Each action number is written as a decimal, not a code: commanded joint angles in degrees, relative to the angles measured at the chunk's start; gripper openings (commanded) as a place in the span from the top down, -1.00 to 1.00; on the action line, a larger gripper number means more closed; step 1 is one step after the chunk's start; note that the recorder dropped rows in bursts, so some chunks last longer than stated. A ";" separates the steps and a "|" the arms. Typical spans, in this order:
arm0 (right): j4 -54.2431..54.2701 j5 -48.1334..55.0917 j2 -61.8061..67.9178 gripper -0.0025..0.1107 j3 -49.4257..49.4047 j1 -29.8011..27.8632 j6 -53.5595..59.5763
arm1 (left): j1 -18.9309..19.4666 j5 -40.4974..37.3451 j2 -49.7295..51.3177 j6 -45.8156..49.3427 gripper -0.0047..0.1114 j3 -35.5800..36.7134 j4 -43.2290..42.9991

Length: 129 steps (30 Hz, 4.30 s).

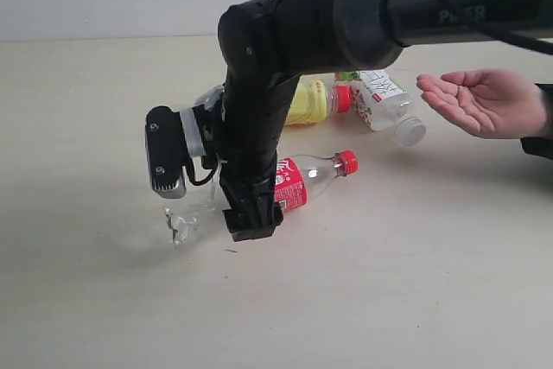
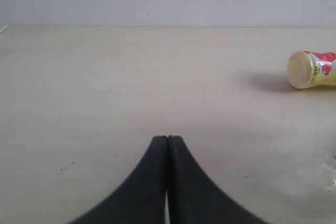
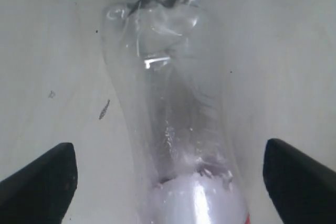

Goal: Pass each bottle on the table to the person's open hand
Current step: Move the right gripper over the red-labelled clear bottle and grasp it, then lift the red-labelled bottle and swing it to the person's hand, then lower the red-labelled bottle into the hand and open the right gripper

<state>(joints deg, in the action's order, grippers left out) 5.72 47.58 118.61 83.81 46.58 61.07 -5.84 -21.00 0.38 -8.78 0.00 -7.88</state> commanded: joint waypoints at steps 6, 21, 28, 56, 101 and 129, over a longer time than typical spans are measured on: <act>0.07 -5.31 4.18 -0.62 -0.07 0.09 0.24 | 0.10 0.40 -0.38 -0.22 0.92 0.00 0.08; -0.24 -4.42 -4.94 0.96 0.04 0.09 -30.20 | 0.10 0.40 -0.38 -0.22 0.92 0.00 0.08; -4.04 -1.51 -12.19 0.96 0.04 0.09 -39.54 | 0.10 0.40 -0.38 -0.22 0.92 0.00 0.08; -16.79 19.60 -26.51 0.96 2.46 -24.88 -65.22 | 0.10 0.40 -0.38 -0.22 0.92 0.00 0.08; -15.34 6.28 0.75 0.89 12.08 -36.27 -71.59 | 0.10 0.40 -0.38 -0.22 0.92 0.00 0.08; -15.82 6.86 0.75 -0.72 12.08 -36.27 -70.18 | 0.10 0.40 -0.38 -0.22 0.92 0.00 0.08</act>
<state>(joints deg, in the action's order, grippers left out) -9.80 54.34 119.20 95.51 10.52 -9.62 -5.84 -21.00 0.38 -8.78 0.00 -7.88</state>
